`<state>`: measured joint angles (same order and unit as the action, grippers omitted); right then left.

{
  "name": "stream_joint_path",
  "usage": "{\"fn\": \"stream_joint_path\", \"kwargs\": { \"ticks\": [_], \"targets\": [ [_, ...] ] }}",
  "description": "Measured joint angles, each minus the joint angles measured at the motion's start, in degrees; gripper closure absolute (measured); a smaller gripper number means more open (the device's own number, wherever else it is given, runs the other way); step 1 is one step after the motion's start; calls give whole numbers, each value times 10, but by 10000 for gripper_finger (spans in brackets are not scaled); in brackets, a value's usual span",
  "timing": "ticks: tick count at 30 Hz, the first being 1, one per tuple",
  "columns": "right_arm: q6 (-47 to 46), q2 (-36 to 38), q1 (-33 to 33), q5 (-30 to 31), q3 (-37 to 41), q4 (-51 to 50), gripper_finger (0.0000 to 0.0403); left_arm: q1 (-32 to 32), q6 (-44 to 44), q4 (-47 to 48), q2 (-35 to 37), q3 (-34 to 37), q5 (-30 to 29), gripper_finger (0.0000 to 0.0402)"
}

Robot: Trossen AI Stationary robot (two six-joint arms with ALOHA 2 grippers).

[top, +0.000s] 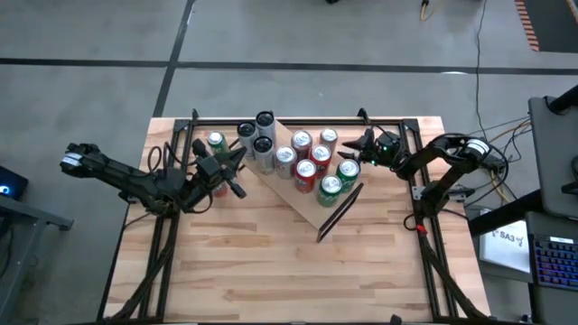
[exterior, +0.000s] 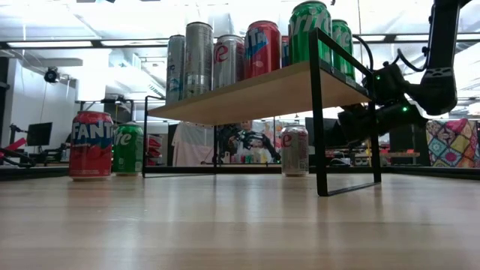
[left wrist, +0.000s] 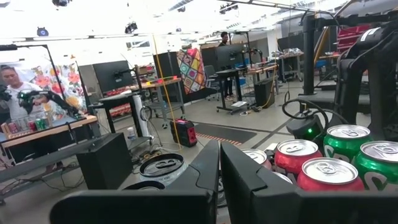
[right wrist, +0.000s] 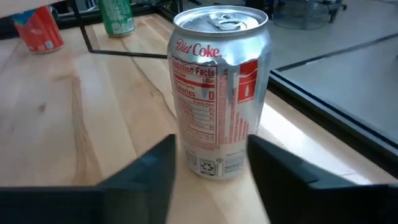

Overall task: Place canned beverage on shelf
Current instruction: Put the silver soda can on the shelf aligned with the other silver soda can

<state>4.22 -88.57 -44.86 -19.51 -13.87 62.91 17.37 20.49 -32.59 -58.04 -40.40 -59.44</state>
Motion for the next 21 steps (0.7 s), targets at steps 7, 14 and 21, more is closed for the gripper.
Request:
{"fn": "stream_joint_path", "kwargs": {
  "ticks": [7, 14, 21],
  "targets": [
    [78, 0, 0, 0, 0, -14, 95, 0, 3, 0, 0, 0, 0, 401],
    [103, -11, 3, -2, -15, -14, 45, 0, 3, 0, 0, 0, 0, 401],
    [87, -37, 4, -2, -50, -28, 44, 0, 3, 0, 0, 0, 0, 401]
  ]
}}
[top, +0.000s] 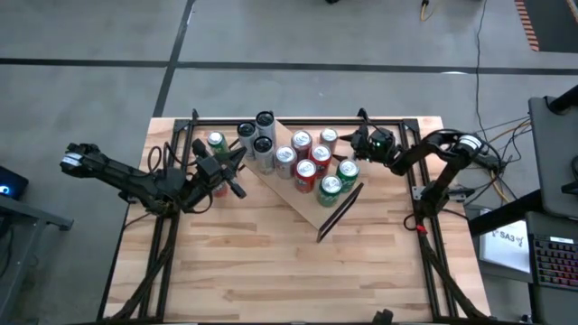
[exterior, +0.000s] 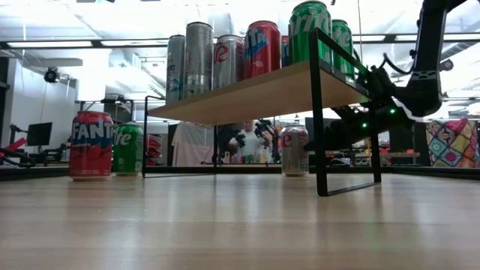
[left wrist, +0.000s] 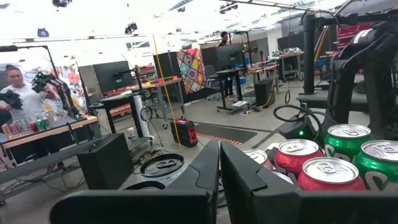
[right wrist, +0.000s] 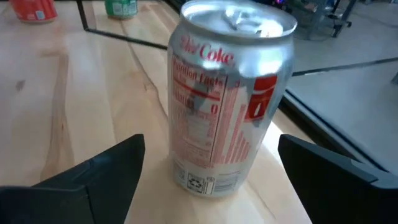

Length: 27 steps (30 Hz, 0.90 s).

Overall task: Place canned beverage on shelf
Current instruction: Put the silver soda can on the shelf aligned with the other silver soda can

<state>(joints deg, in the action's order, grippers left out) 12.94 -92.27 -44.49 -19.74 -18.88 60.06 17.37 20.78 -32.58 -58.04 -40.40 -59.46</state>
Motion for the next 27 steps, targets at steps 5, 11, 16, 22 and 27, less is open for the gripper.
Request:
{"fn": "stream_joint_path", "kwargs": {
  "ticks": [5, 11, 16, 22, 27],
  "targets": [
    [4, -18, 0, -11, -14, -12, 44, 0, 0, 0, 0, 0, 0, 401],
    [-7, -35, 4, -17, -36, -13, 44, 0, 7, 0, 0, 0, 0, 401],
    [-16, -44, 4, -17, -52, -13, 44, 0, 8, 0, 0, 0, 0, 401],
    [-17, -60, 4, -15, -78, -20, 44, 0, 8, 0, 0, 0, 0, 401],
    [-19, -71, 4, -15, -92, -43, 68, 0, 8, 0, 0, 0, 0, 401]
  ]
}}
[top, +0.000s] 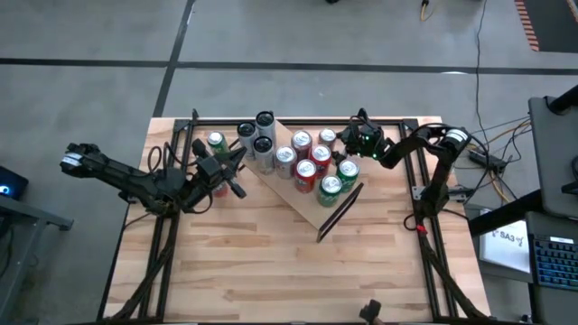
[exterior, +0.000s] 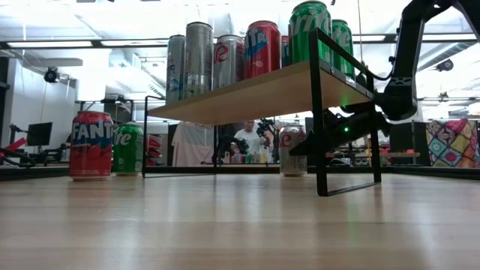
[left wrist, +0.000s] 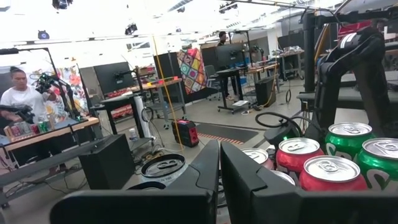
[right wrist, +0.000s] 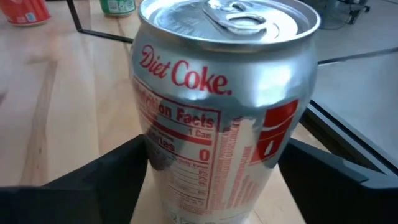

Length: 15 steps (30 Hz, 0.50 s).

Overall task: Place canned beverage on shelf
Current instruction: Put the silver soda can on the shelf aligned with the other silver soda can

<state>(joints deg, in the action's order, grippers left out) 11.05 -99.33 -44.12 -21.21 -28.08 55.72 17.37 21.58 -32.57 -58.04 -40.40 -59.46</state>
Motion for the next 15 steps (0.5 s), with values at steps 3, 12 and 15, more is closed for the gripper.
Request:
{"fn": "stream_joint_path", "kwargs": {
  "ticks": [3, 12, 15],
  "targets": [
    [-1, -1, 0, -1, -1, 1, 106, 0, 2, 0, 0, 0, 0, 401],
    [-21, 8, -1, 3, -1, -6, 136, 0, 4, 0, 0, 0, 0, 401],
    [-27, 30, -1, 16, 0, -24, 136, 0, 4, 0, 0, 0, 0, 401]
  ]
}}
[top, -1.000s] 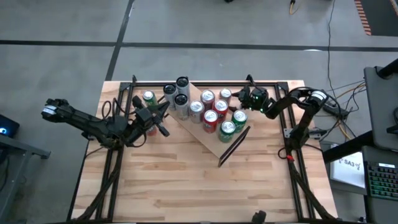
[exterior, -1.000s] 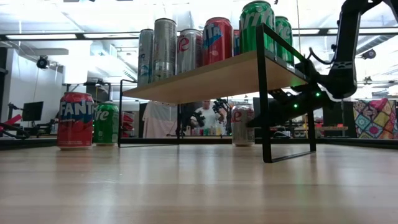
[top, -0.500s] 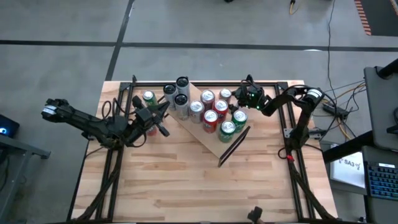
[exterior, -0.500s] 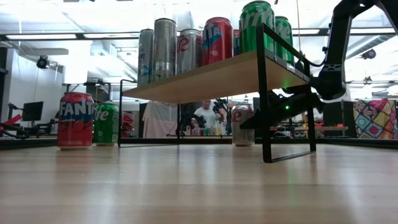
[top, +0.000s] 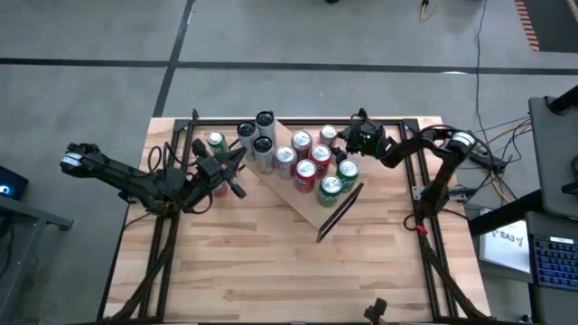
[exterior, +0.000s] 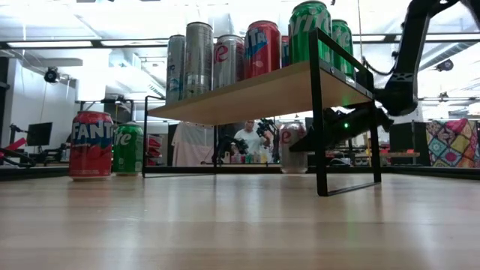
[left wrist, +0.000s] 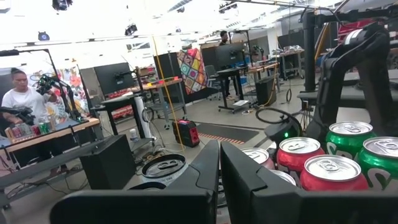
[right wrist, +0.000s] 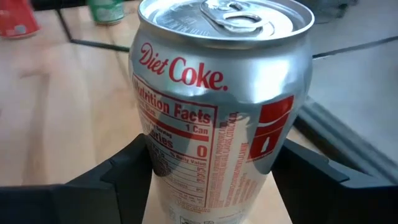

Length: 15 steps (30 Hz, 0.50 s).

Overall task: Place canned beverage on shelf
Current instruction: Put the silver soda can on the shelf aligned with the other silver soda can

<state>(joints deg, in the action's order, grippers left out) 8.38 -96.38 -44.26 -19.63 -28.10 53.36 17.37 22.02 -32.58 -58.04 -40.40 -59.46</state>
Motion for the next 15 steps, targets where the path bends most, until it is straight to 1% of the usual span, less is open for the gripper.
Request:
{"fn": "stream_joint_path", "kwargs": {
  "ticks": [4, 10, 15],
  "targets": [
    [20, 54, 0, 46, 0, -56, 136, 0, 0, 0, 0, 0, 0, 401],
    [42, 156, 0, 92, -11, -145, 136, 0, 0, 0, 0, 0, 0, 401],
    [44, 235, 0, 114, -31, -217, 136, 0, -2, -1, 0, 0, 0, 401]
  ]
}}
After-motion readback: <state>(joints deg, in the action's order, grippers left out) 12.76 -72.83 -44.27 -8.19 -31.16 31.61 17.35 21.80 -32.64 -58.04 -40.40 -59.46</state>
